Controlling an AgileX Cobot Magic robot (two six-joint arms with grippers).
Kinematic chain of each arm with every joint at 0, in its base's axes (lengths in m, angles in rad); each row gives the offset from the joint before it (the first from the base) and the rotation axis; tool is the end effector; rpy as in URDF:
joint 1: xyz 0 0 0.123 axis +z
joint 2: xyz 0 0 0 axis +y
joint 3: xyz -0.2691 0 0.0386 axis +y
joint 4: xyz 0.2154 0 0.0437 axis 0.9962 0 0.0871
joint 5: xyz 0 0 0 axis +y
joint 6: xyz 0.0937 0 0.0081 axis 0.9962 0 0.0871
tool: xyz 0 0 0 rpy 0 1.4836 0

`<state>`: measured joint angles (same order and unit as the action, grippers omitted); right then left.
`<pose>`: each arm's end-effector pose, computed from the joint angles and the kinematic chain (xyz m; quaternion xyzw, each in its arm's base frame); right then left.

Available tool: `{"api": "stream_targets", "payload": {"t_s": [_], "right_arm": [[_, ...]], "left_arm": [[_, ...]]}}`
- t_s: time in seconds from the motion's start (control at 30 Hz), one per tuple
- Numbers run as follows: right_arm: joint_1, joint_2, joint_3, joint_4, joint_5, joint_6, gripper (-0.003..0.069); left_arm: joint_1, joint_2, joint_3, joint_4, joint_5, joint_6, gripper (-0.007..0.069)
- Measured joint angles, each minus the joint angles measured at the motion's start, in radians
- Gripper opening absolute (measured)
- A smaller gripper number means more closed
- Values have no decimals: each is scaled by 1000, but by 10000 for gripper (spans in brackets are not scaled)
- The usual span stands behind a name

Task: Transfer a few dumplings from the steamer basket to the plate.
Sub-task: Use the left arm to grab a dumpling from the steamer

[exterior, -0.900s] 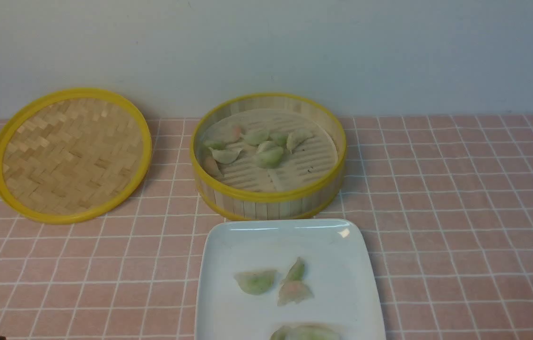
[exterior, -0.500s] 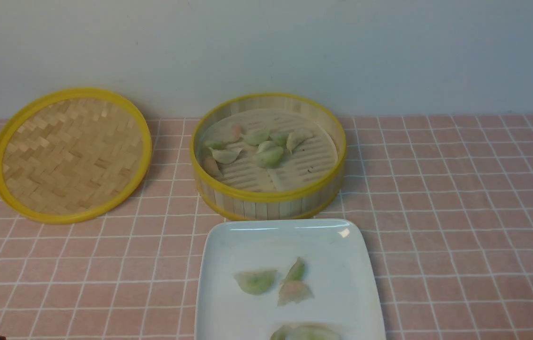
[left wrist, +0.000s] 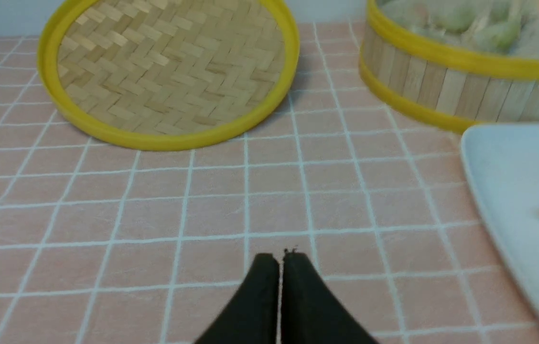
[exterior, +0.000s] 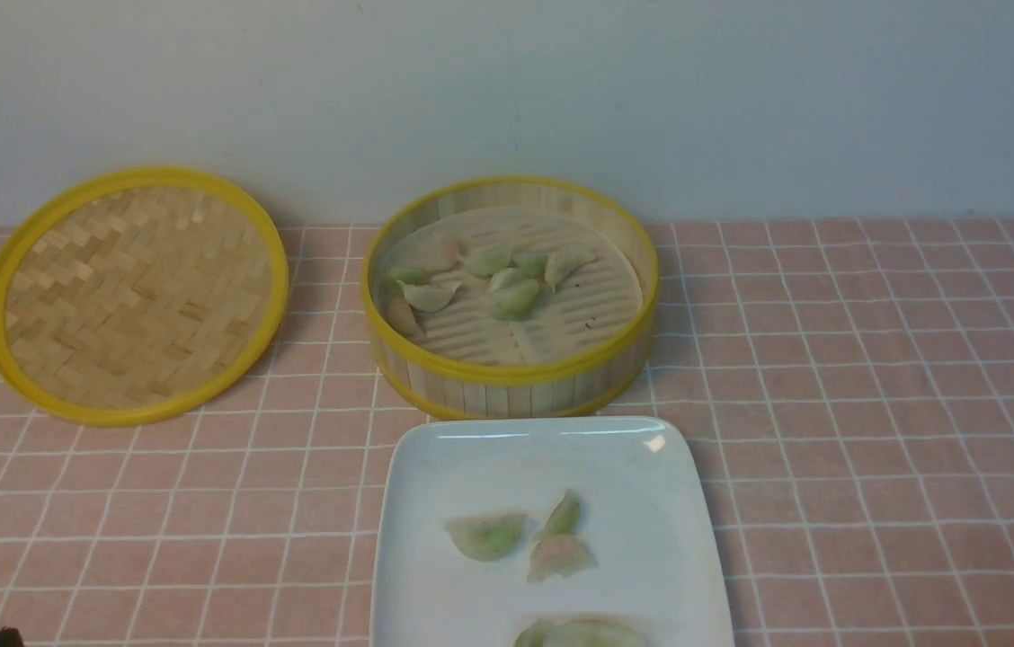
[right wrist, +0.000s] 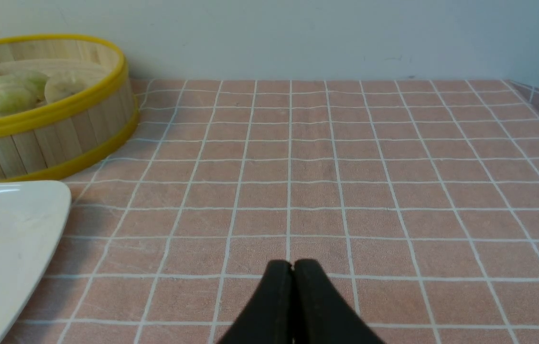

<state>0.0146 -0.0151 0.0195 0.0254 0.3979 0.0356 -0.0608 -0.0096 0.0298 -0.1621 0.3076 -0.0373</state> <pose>0.0353 0.0014 0.1711 0.0151 0.8091 0.0256 0.5869 0.0377 -0.0069 0.1762 -0.0364 0.7848 -0.0970 0.6111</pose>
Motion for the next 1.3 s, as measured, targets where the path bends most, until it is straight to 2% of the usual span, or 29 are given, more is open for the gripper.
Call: {"api": "stream_targets", "payload": {"t_s": [0.2, 0.27, 0.33, 0.4, 0.43, 0.53, 0.57, 0.6, 0.63, 0.67, 0.83, 0.9, 0.93, 1.0, 1.13, 1.17, 1.2, 1.23, 1.3], "right_arm": [[0, 0, 0, 0, 0, 0, -13], [0, 0, 1, 7, -13, 0, -13], [0, 0, 7, 54, -65, 32, -13], [0, 0, 10, 97, -103, 57, -13], [0, 0, 10, 195, -178, 105, -13], [0, 0, 10, 361, -312, 188, -13], [0, 0, 10, 403, -341, 205, -13], [0, 0, 10, 412, -348, 205, -13], [0, 0, 10, 479, -405, 217, -13], [0, 0, 10, 500, -424, 219, -13], [1, 0, 10, 543, -475, 242, -13], [10, 0, -19, 549, -398, 248, -13], [12, 0, -32, 547, -388, 248, -13], [38, 16, -162, 507, -212, 217, -13], [68, 157, -414, 404, 90, 130, -13], [74, 243, -502, 368, 219, 103, -13], [75, 309, -573, 339, 309, 80, -13], [75, 309, -587, 333, 326, 75, -13], [76, 473, -732, 264, 521, 16, -13]], "left_arm": [[0, 0, 0, -281, -223, -70, -6], [0, 0, 0, -389, -371, -77, -6], [0, 0, -7, -461, -480, -80, -6], [0, 0, -26, -481, -502, -84, -6], [-2, 0, -95, -484, -495, -84, -6], [-13, 63, -272, -420, -385, -69, -6], [-17, 112, -348, -386, -321, -63, -6], [-18, 123, -363, -380, -321, -63, -6], [-23, 237, -509, -329, -174, -55, -6], [-22, 295, -577, -303, -97, -43, -6], [-22, 665, -933, -252, 422, 102, -6], [-22, 827, -1031, -249, 564, 217, -6], [-22, 841, -1031, -249, 564, 217, -6], [-23, 1004, -1101, -262, 674, 339, -6], [-59, 1212, -1166, -275, 713, 459, -6], [-80, 1271, -1188, -276, 713, 479, -6], [-104, 1318, -1213, -276, 712, 493, -6], [-114, 1327, -1224, -276, 712, 497, -6], [-169, 1424, -1293, -273, 706, 509, -6]]}}
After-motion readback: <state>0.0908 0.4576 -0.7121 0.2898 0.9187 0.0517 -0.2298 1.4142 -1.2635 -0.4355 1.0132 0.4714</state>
